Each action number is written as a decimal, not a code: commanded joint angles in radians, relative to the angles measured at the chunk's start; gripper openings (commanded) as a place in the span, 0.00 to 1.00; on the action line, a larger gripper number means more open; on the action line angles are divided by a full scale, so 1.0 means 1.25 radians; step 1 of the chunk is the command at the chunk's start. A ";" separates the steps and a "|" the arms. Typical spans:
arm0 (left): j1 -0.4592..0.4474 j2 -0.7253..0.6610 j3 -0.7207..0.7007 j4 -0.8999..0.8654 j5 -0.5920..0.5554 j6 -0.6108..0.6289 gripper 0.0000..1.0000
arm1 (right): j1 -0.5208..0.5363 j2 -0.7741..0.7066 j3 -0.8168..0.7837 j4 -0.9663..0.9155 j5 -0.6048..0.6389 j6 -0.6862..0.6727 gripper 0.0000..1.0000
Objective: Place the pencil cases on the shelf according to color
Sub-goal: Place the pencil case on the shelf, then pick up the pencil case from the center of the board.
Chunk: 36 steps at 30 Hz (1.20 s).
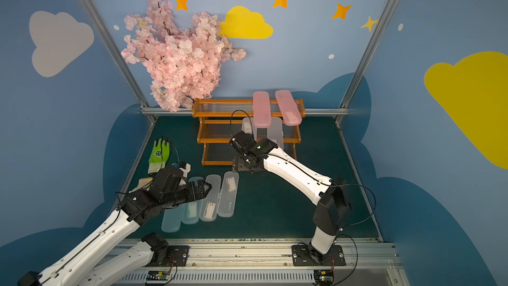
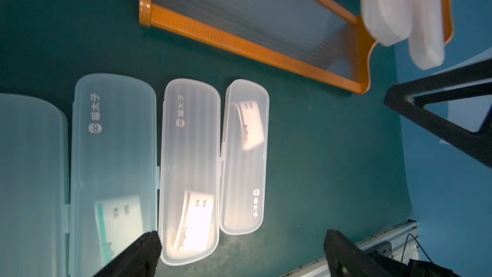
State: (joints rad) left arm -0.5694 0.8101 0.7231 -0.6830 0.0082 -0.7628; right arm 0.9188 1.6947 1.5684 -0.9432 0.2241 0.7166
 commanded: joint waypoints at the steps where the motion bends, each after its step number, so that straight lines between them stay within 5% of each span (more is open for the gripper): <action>1: 0.002 -0.005 -0.030 -0.026 0.020 -0.026 1.00 | 0.062 -0.044 -0.076 0.044 0.016 0.048 0.95; 9: 0.002 -0.081 -0.039 -0.094 -0.078 -0.061 1.00 | 0.171 -0.006 -0.250 0.190 -0.024 0.179 0.95; 16: 0.002 -0.158 -0.043 -0.140 -0.103 -0.075 1.00 | 0.219 0.119 -0.192 0.194 -0.052 0.171 0.95; 36: 0.002 -0.135 -0.039 -0.100 -0.062 -0.064 1.00 | 0.216 0.285 -0.095 0.188 -0.086 0.144 0.96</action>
State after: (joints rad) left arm -0.5694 0.6479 0.6643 -0.8234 -0.0807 -0.8532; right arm 1.1950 2.0113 1.4414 -0.6994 0.1257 0.9043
